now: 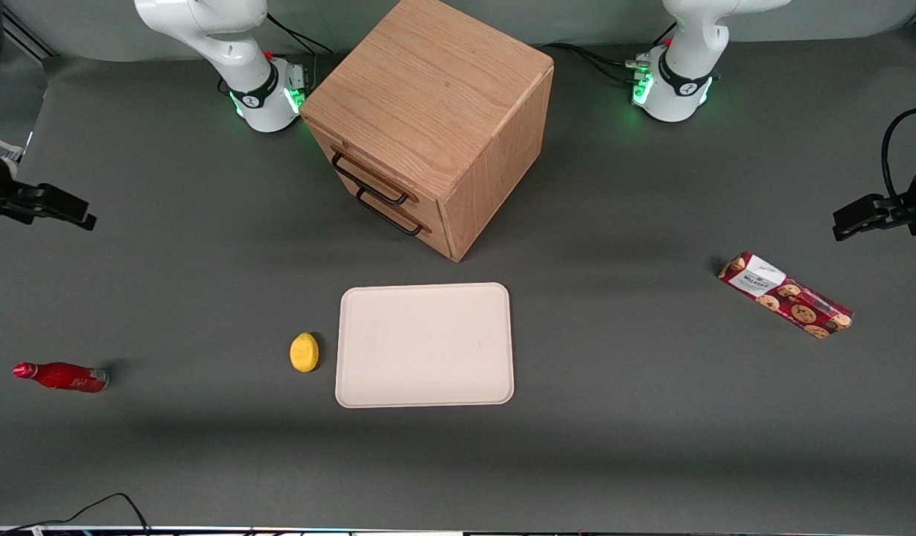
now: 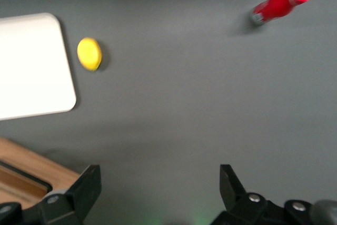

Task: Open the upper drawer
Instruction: 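Move the right gripper toward the wooden cabinet's drawer handles, then lower the open right gripper onto the upper drawer's black handle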

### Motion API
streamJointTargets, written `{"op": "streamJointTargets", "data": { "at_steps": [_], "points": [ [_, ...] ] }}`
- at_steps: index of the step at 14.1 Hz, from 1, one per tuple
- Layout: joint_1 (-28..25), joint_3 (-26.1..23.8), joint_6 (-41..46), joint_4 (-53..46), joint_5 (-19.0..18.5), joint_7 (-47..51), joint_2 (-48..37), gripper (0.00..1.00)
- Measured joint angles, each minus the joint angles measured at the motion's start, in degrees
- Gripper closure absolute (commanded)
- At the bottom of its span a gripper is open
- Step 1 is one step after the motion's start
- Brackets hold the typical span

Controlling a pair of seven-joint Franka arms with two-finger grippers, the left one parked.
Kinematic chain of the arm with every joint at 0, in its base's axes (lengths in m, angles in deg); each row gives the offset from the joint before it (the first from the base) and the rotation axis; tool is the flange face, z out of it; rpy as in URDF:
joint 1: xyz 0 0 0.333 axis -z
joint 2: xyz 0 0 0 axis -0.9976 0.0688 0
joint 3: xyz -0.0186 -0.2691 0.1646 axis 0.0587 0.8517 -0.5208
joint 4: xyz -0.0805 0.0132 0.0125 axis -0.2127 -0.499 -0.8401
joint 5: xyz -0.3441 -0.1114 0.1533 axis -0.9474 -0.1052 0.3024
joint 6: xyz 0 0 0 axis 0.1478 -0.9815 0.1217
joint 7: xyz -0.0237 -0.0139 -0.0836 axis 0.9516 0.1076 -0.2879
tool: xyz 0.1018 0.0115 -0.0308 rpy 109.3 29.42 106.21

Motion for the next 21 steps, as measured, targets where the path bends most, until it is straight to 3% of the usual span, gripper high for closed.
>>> {"op": "streamJointTargets", "data": {
  "at_steps": [5, 11, 18, 21],
  "points": [
    [-10.36, -0.72, 4.87, -0.14, 0.38, 0.01, -0.13, 0.00],
    [-17.95, -0.77, 7.98, -0.42, 7.62, -0.68, -0.38, 0.00],
    [-28.48, 1.78, 7.91, -0.47, 8.04, -3.19, 0.05, 0.00],
    [-30.13, 1.81, 7.90, -0.45, 8.04, -3.21, 0.74, 0.00]
  ]
}}
